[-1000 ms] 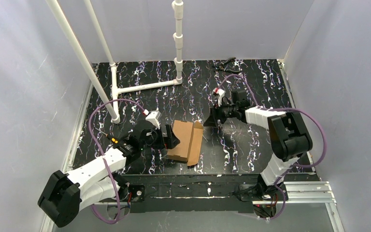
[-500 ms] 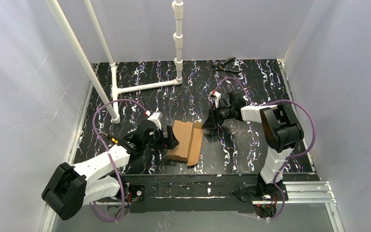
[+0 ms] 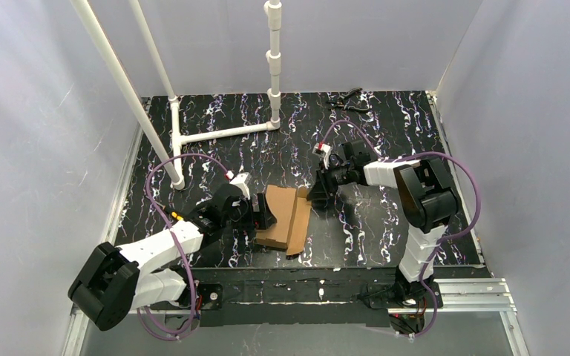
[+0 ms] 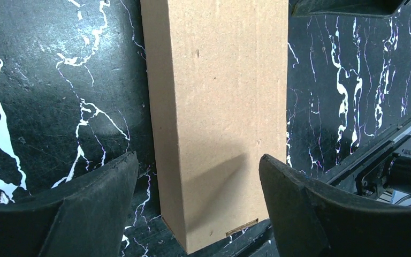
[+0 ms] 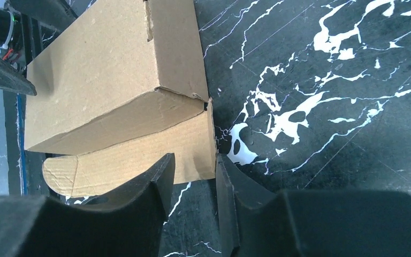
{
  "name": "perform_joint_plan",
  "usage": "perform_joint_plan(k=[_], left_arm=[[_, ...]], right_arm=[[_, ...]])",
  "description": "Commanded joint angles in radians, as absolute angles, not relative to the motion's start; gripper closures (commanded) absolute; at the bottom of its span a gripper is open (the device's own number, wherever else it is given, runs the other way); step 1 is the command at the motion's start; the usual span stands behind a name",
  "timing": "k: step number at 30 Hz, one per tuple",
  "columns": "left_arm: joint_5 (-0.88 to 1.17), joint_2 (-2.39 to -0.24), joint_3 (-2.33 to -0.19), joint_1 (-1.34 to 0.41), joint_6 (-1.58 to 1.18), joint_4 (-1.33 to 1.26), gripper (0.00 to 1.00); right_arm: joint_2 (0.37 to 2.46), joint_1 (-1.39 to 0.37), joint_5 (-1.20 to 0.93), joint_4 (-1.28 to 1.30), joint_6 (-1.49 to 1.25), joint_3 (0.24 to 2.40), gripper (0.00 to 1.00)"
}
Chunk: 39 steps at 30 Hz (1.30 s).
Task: Fold the paper box
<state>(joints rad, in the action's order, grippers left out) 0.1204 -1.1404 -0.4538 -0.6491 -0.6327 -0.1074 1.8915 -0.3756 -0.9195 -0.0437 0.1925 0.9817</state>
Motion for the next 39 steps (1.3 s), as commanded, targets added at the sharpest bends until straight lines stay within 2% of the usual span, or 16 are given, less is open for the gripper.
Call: perform_joint_plan(k=[1,13,27,35,39], left_arm=[[0.129,-1.141,-0.466,-0.644,-0.635,-0.115,0.20],[0.112,-1.198,-0.514,-0.644,-0.601,-0.062,0.25],[0.085,-1.253,-0.587,-0.643,-0.548,0.041,0.28],[0.092,-1.264,-0.591,-0.643,-0.545,0.049,0.30],[0.092,-1.269,-0.591,-0.643,-0.545,0.054,0.30]], right_arm=[[1.892,-0.377,-0.944,-0.022,0.232,1.018,0.60],[1.807,-0.434,-0.858,-0.002,0.339,0.991,0.79],[1.760,-0.480,-0.803,0.036,0.393,0.970,0.94],[1.750,-0.501,-0.772,0.048,0.414,0.974,0.97],[1.745,-0.500,-0.747,0.066,0.421,0.990,0.87]])
